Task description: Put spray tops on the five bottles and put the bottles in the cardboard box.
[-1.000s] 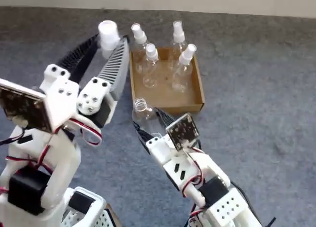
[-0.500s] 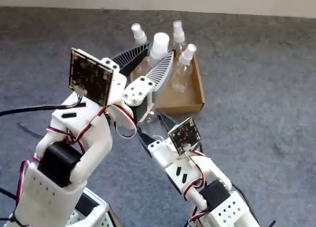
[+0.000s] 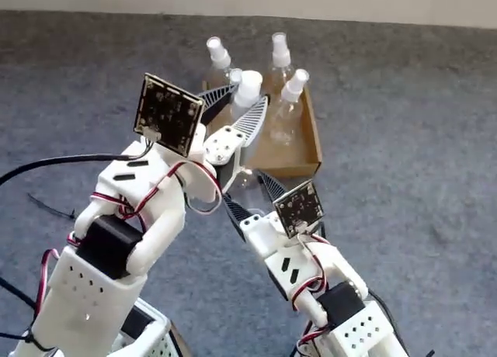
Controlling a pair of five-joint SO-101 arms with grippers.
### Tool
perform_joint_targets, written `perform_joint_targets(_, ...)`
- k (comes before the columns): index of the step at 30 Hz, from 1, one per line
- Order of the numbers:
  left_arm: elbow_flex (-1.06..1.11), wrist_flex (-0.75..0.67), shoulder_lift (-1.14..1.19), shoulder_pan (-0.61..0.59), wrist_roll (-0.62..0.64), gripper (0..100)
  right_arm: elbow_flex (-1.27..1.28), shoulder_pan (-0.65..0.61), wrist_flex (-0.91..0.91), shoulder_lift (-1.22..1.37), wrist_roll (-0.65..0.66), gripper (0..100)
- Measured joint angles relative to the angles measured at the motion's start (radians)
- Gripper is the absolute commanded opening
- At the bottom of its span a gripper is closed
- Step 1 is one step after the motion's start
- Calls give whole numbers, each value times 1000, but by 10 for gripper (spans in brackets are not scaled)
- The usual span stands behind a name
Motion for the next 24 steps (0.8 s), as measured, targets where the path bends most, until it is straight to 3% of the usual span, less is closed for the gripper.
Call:
perform_joint_targets(16,91,94,0,-9,57,113,0,3,-55,0,-63,3)
perform_joint_targets(24,91,94,0,-81,61,114,0,3,-57,0,-63,3)
